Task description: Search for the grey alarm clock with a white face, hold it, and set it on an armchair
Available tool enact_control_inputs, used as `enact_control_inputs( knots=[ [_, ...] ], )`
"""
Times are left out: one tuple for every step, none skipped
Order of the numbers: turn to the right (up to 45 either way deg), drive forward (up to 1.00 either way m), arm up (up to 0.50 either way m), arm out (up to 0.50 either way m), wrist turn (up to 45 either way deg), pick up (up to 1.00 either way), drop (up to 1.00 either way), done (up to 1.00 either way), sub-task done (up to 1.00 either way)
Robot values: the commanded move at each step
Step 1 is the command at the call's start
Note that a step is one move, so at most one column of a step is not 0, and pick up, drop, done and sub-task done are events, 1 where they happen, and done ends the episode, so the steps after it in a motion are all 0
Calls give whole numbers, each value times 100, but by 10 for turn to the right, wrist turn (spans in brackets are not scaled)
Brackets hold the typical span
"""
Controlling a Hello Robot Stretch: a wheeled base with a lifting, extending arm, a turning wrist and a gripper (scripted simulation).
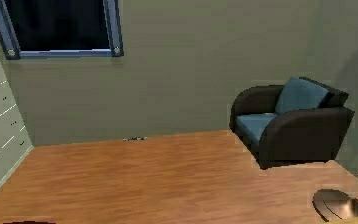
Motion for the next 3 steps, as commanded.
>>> enact_control_inputs(
  knots=[
    [0,75,0,0,0,0,0,0,0],
    [180,0,0,0,0,0,0,0,0],
    [0,100,0,0,0,0,0,0,0]
  ],
)
